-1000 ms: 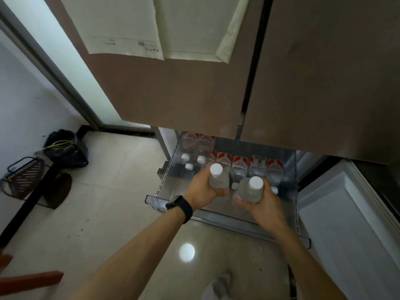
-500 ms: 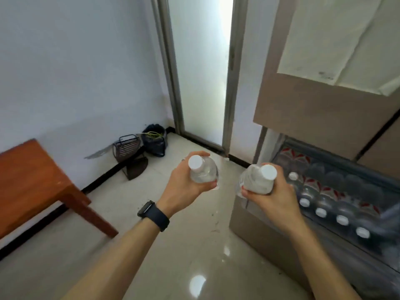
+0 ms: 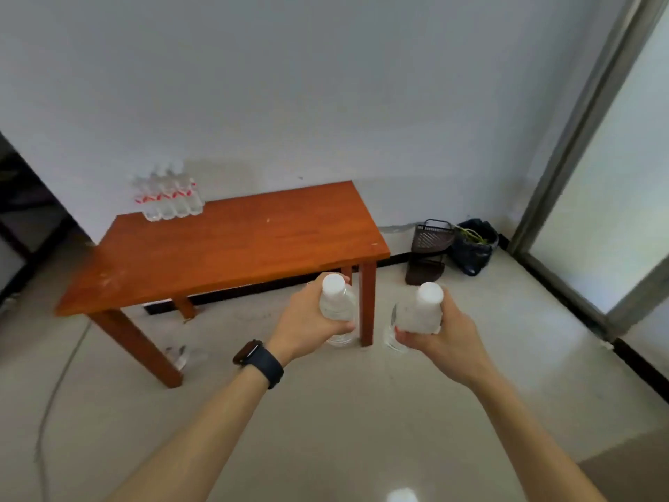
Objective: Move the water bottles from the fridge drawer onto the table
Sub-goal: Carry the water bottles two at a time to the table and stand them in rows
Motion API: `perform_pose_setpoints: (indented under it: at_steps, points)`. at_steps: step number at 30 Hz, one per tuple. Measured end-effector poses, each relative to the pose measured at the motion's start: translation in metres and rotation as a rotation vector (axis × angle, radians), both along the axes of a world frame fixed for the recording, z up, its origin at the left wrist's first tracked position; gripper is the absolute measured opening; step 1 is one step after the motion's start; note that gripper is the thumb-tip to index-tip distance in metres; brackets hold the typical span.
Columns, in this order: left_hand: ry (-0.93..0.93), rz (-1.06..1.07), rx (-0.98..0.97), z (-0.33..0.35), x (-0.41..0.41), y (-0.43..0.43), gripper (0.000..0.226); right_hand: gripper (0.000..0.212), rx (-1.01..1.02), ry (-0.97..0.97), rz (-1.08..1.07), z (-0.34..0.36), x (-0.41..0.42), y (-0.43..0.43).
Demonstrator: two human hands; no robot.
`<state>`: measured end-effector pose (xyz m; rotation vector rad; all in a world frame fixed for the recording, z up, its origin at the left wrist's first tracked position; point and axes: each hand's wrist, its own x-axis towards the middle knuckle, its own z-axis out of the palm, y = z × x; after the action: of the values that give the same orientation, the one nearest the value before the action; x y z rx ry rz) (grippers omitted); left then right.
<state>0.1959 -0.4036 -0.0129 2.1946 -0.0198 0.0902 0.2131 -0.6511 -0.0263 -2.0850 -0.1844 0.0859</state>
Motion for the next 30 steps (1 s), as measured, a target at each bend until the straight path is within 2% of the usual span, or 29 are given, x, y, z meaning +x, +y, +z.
perform_pose_setpoints:
  at_steps: [7,11,16,22,30]
  points:
    - [0.043,0.260,0.022,-0.006,-0.030,0.153,0.061,0.070,-0.011,0.018,0.273,-0.012,0.039,0.166]
    - [0.060,0.376,0.072,-0.014,-0.024,0.235,0.064,0.065,-0.017,0.013,0.381,-0.023,0.069,0.252]
    - [0.081,0.481,0.108,-0.027,0.012,0.333,0.056,0.060,-0.012,0.068,0.467,-0.048,0.127,0.355]
    - [0.186,0.595,0.061,-0.045,0.071,0.442,0.073,0.055,-0.028,0.136,0.524,-0.065,0.197,0.466]
    - [0.267,0.636,-0.019,-0.077,0.138,0.548,0.063,0.056,-0.122,0.158,0.581,-0.086,0.275,0.577]
